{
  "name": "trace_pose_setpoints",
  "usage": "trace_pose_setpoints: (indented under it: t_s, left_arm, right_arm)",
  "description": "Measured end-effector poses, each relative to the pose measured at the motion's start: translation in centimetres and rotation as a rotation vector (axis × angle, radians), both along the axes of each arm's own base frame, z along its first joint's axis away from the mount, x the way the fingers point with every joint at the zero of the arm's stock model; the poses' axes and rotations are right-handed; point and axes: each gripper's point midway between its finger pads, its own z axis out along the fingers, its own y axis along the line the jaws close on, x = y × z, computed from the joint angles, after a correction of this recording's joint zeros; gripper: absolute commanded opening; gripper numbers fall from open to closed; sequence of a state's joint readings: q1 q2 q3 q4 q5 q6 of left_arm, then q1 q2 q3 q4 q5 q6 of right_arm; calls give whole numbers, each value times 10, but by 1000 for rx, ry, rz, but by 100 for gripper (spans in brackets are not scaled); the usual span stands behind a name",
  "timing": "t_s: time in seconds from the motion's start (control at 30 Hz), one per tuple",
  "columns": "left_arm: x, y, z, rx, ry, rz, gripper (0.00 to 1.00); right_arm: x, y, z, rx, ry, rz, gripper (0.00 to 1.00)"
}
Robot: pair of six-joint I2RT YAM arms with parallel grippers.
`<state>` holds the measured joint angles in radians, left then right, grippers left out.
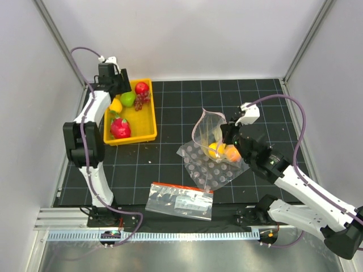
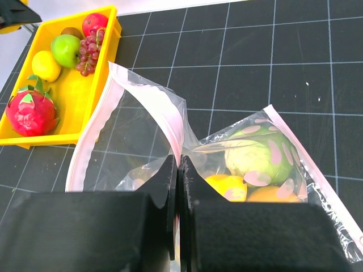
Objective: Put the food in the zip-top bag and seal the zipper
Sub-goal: Pick up the fake fruit from the bin, then place the fake fruit in the zipper food storage bag.
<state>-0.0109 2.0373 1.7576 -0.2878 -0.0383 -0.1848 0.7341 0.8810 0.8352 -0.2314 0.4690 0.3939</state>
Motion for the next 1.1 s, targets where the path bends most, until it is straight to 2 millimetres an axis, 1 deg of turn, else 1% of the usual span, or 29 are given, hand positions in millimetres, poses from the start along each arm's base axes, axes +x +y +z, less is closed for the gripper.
trace_pose_setpoints:
  t_s: [0.07, 0.2, 0.3, 0.37, 0.4, 0.47, 0.5, 0.57, 0.63, 0.67, 0.73, 0.8, 0.83, 0.97, 1.03, 1.1]
  left_arm:
    - [-18, -12, 9, -87, -4, -6, 15]
    - [-57, -42, 15, -284, -9, -28, 15]
    - [-91, -78, 21, -443, -23, -65, 15]
    - [-109, -110, 29, -537, -40, -118, 15]
    - [-119, -129, 33, -590, -44, -152, 16]
    - [-144, -172, 38, -678, -45, -248, 16]
    - [-158, -197, 39, -714, -36, -306, 17]
    - [-183, -234, 40, -755, -17, -404, 18]
    - [-212, -265, 42, -778, 3, -504, 18]
    - [-227, -277, 45, -783, 4, -551, 18]
    - [-252, -291, 53, -768, -18, -634, 17]
    - [-273, -298, 69, -746, -66, -711, 17]
    - [-280, -300, 78, -741, -88, -740, 15]
    - [-313, -301, 118, -680, -214, -861, 15]
    - [-329, -302, 133, -649, -269, -915, 14]
    - [-344, -308, 141, -611, -287, -974, 14]
  right_arm:
    - [0, 0, 0, -1, 0, 1, 1]
    - [0, 2, 1, 0, -4, 10, 1]
    - [2, 6, -2, -5, 1, 22, 1]
    - [3, 9, -7, -16, 11, 31, 1]
    - [4, 9, -8, -20, 14, 32, 1]
    - [4, 10, -9, -24, 17, 38, 1]
    - [4, 10, -9, -26, 16, 40, 1]
    - [4, 10, -9, -27, 15, 41, 1]
    - [4, 11, -9, -29, 15, 43, 1]
    - [4, 11, -9, -29, 15, 44, 1]
    - [4, 11, -10, -30, 17, 47, 1]
    - [4, 12, -10, -30, 20, 51, 1]
    - [3, 13, -11, -30, 20, 54, 1]
    - [2, 16, -12, -28, 26, 71, 1]
    - [2, 18, -11, -23, 26, 83, 1]
    - [2, 20, -10, -16, 22, 93, 1]
